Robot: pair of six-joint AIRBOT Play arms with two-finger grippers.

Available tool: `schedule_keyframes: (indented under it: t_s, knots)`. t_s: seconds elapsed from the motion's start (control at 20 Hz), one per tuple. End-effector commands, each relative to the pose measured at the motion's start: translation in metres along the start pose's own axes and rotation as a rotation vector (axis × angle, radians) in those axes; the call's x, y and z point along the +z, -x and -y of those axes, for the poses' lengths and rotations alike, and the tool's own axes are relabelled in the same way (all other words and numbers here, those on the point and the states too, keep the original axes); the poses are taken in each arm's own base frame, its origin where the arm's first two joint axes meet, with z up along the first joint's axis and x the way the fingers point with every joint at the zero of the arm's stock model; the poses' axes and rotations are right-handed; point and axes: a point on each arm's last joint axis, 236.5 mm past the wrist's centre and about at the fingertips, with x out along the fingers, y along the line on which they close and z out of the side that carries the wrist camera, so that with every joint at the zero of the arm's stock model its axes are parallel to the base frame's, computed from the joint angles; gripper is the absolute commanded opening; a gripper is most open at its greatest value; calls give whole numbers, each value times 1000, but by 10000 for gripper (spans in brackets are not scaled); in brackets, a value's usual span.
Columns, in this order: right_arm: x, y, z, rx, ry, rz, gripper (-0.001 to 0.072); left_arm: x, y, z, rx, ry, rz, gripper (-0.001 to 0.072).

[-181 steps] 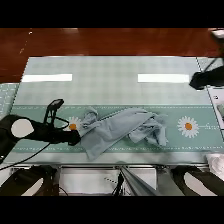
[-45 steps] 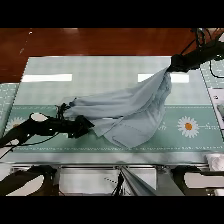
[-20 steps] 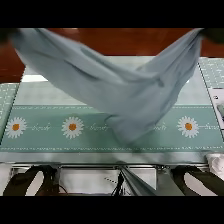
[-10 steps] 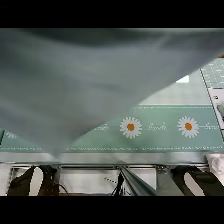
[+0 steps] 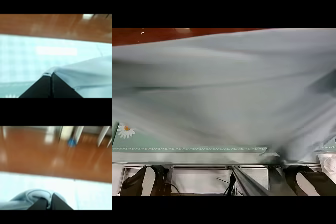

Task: Fold the shirts.

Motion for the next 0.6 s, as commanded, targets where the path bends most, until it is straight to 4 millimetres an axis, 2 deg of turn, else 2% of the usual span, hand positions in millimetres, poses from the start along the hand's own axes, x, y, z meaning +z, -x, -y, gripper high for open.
schedule_keyframes:
  t_s: [0.0, 0.1, 0.2, 0.3, 0.35, 0.45, 0.55]
  knots:
    - [-27, -83, -25, 120, -12, -190, 37, -35, -35, -52, 46, 101, -150, 20]
    - [-45, -150, -35, 166, -23, -283, 37, -50, -70, -87, 39, 217, -181, 20]
    - [-83, -216, -40, 184, -33, -417, 37, -68, -110, -131, 55, 366, -172, 20]
    - [-119, -268, -50, 219, -53, -519, 37, -88, -151, -178, 90, 503, -152, 20]
    - [-133, -290, -55, 236, -67, -545, 37, -100, -171, -198, 106, 563, -158, 20]
    - [-149, -331, -67, 271, -104, -547, 37, -116, -210, -224, 122, 630, -174, 21]
    - [-154, -365, -77, 295, -149, -502, 38, -120, -255, -232, 79, 633, -181, 21]
